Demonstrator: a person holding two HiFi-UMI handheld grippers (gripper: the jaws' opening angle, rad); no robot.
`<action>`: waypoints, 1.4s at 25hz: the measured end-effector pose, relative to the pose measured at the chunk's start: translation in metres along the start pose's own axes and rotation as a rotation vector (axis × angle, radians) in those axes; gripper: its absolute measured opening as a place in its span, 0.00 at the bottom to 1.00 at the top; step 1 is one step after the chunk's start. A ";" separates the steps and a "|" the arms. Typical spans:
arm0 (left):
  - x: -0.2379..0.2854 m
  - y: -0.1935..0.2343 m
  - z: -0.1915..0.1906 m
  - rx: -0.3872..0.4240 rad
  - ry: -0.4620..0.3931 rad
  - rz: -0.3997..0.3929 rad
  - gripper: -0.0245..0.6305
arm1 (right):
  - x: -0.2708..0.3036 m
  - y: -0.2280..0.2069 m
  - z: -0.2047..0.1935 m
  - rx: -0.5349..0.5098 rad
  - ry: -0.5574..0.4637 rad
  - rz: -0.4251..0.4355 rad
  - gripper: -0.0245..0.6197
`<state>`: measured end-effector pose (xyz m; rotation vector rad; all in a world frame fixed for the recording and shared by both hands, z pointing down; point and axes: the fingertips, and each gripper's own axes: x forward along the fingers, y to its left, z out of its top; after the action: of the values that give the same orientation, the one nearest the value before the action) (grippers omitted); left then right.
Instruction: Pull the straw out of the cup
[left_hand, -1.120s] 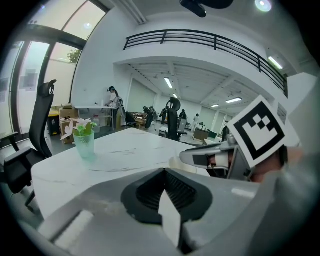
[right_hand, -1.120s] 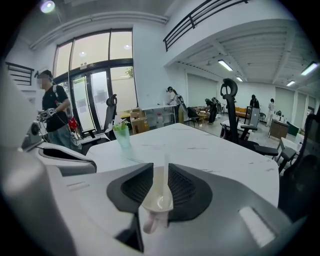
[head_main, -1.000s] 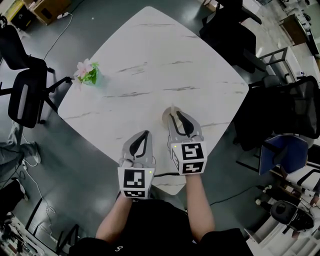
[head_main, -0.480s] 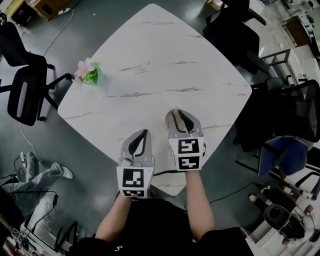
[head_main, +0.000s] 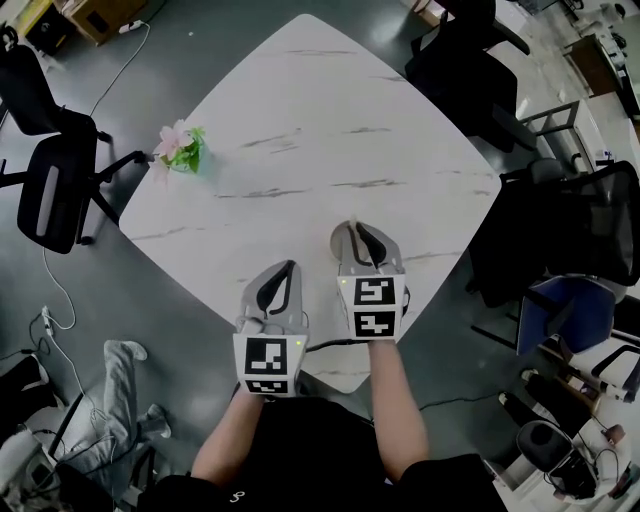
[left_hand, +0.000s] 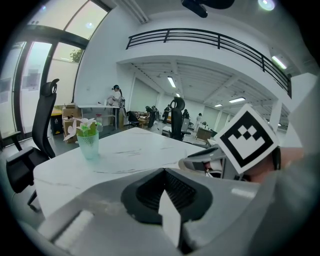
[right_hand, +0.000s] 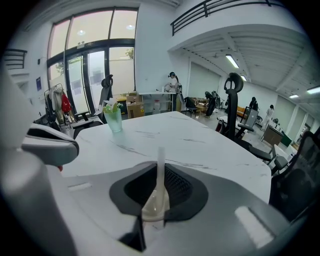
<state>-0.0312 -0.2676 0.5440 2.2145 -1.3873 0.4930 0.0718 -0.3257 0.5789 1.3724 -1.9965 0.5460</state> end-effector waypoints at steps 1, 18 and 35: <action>-0.001 -0.001 0.002 0.003 -0.003 0.000 0.04 | -0.002 0.000 0.001 0.005 -0.012 0.001 0.11; -0.037 -0.040 0.024 0.071 -0.076 -0.024 0.04 | -0.095 0.005 0.049 0.065 -0.420 0.041 0.11; -0.120 -0.112 0.031 0.126 -0.225 -0.041 0.04 | -0.241 0.015 0.021 0.082 -0.635 0.052 0.11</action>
<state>0.0211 -0.1553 0.4318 2.4583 -1.4541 0.3328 0.1108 -0.1747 0.3937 1.6961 -2.5322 0.2232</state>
